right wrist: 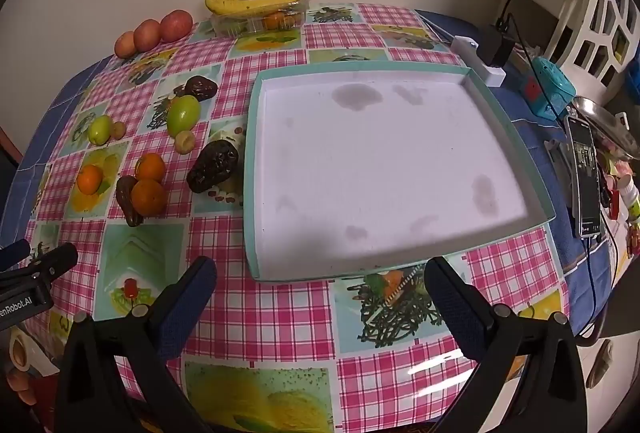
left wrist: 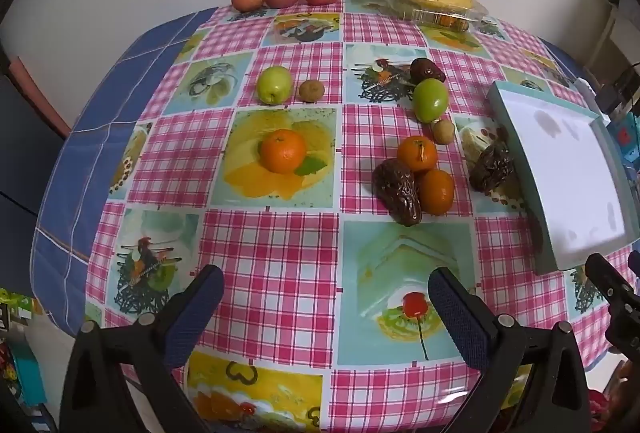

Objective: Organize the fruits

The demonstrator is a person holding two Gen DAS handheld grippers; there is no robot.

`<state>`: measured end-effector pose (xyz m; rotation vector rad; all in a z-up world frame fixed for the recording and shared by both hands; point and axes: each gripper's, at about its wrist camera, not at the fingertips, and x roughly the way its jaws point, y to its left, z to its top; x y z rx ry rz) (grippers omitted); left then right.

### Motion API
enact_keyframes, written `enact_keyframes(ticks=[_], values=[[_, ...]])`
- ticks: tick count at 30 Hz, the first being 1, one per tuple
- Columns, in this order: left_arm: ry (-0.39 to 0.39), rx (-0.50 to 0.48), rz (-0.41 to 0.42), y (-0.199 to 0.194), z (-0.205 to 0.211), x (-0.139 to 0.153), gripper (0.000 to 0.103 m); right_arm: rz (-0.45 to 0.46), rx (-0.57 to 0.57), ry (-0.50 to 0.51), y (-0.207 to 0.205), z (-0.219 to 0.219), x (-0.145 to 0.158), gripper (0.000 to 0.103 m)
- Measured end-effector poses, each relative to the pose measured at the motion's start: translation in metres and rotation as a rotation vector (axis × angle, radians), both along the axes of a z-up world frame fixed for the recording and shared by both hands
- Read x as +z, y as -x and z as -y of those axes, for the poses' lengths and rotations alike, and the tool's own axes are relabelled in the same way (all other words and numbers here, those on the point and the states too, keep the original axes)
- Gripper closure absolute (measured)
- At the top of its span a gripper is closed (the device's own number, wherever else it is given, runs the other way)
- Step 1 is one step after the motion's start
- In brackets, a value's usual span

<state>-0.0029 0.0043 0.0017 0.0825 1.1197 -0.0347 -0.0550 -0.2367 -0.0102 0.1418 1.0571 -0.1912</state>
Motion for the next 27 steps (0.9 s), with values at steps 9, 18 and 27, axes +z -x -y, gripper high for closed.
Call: enact_keyframes(ticks=[9,18,27], values=[[0.011,0.006,-0.046,-0.0031,0.0042,-0.0038,0.000,-0.002,0.004,-0.002,0.0009,-0.0011,0.0005,0.000],[0.014,0.004,-0.045,-0.0019,0.0053,-0.0009,0.000,-0.005,0.008,0.000,0.0003,-0.0057,-0.0012,0.000],[0.018,0.007,-0.046,-0.0006,0.0047,-0.0001,0.000,-0.007,0.009,-0.001,0.0012,-0.0064,-0.0027,0.000]])
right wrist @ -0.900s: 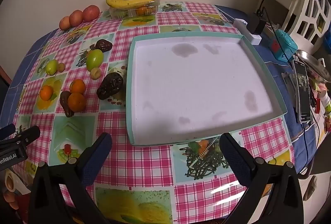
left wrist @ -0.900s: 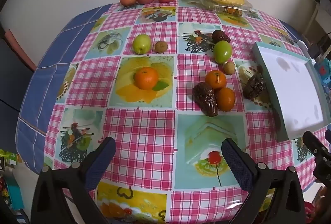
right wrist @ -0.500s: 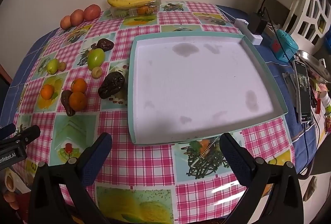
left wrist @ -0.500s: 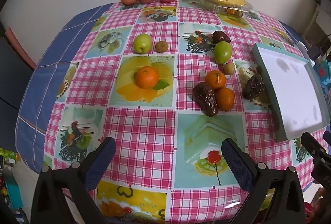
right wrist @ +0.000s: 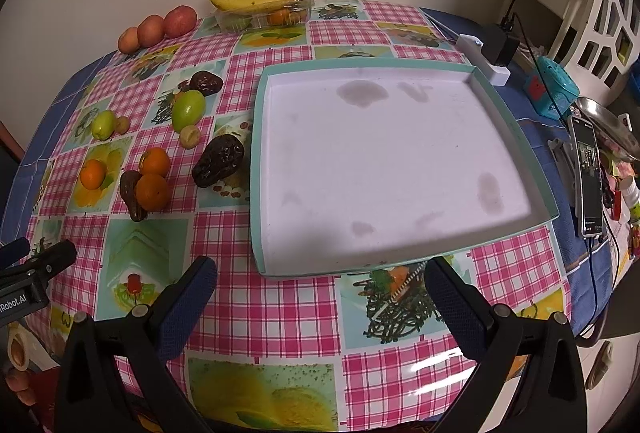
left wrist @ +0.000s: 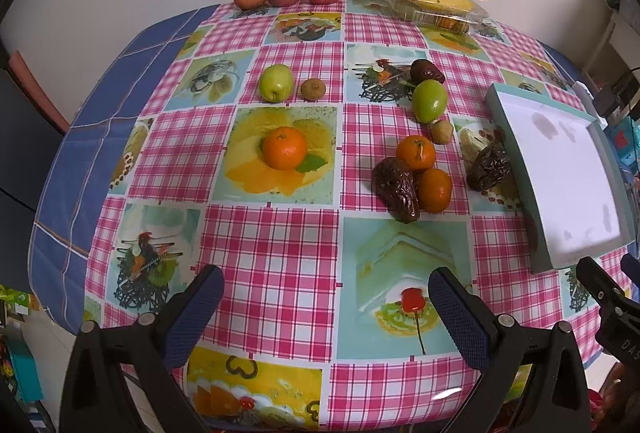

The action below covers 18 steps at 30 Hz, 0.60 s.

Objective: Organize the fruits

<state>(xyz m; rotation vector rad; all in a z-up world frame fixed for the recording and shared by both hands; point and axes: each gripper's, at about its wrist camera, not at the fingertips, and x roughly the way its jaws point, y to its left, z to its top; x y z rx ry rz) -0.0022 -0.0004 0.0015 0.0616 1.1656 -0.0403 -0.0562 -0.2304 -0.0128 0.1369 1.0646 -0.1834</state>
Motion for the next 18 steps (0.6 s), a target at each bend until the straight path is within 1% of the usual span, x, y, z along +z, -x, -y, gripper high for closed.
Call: enact_keyframes(ticks=[18], values=[[0.005,0.009,-0.002,0.0003,-0.0028,-0.0005,0.000,0.000,-0.002,-0.014,0.0009,0.0014,0.0032,0.000]])
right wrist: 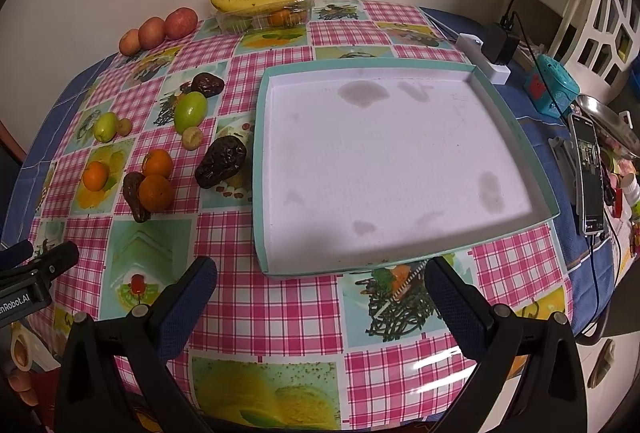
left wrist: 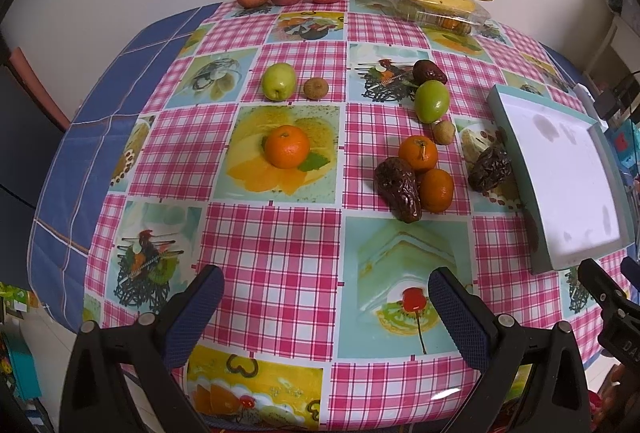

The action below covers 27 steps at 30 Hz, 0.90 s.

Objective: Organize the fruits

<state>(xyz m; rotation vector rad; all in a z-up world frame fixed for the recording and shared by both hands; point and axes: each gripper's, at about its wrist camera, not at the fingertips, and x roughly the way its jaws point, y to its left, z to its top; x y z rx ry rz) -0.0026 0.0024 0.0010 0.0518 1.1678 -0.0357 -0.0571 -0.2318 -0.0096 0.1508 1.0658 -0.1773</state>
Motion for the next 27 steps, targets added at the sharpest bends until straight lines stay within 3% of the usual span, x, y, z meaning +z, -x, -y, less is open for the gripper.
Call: enact_keyframes(ticks=[27], values=[[0.002,0.005,-0.002,0.0002,-0.0019,0.0001,0.000,-0.001,0.000,-0.003,0.0009,-0.0005,0.0027,0.000]])
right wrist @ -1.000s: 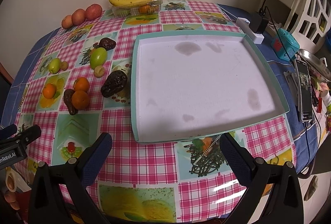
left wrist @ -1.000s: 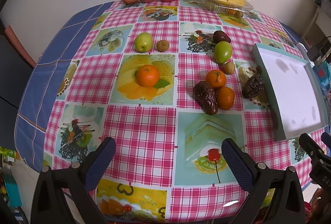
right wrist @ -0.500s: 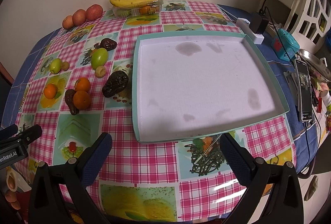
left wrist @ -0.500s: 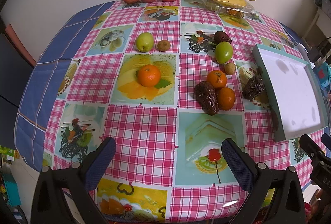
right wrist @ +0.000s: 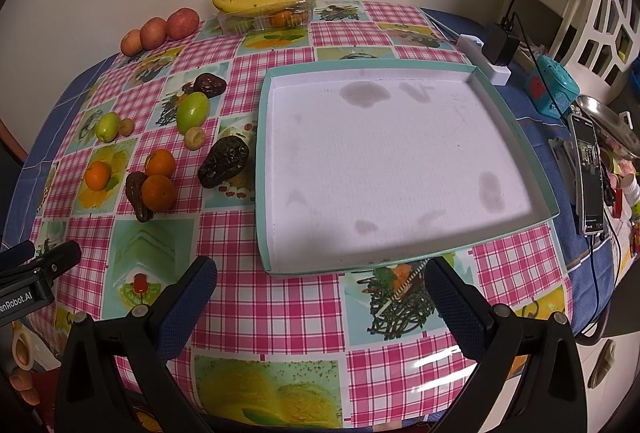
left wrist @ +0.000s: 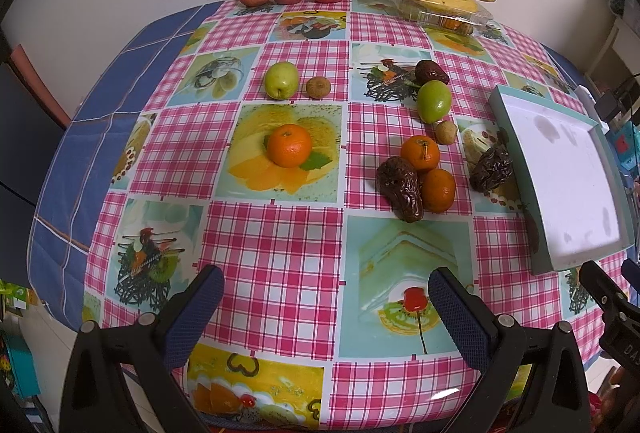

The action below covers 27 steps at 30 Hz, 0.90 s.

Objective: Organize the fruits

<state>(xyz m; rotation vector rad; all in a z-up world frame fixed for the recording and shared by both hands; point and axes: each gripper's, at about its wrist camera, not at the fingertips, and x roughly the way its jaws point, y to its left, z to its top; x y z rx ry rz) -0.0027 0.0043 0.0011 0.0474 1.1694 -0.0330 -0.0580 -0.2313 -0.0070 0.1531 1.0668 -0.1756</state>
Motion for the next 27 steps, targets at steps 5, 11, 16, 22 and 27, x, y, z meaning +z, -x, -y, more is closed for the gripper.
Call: enact_keyframes(ticks=[5,11,16,22,27], values=[[0.000,0.000,0.000,0.000,0.000,0.000,0.000,0.000,0.001,0.001,0.000,0.000,0.000,0.000],[0.000,0.000,0.000,0.000,0.000,0.000,0.000,0.000,0.000,0.001,0.000,0.000,-0.001,0.000],[-0.001,0.000,0.000,0.000,0.000,0.000,0.000,0.000,0.001,0.000,-0.001,0.000,0.000,0.000],[0.017,0.036,0.016,-0.006,-0.008,0.003,0.000,0.014,-0.010,-0.016,-0.004,0.002,0.003,0.000],[0.036,0.084,0.023,-0.020,-0.016,0.010,0.000,0.036,0.004,-0.021,-0.013,0.000,0.015,0.000]])
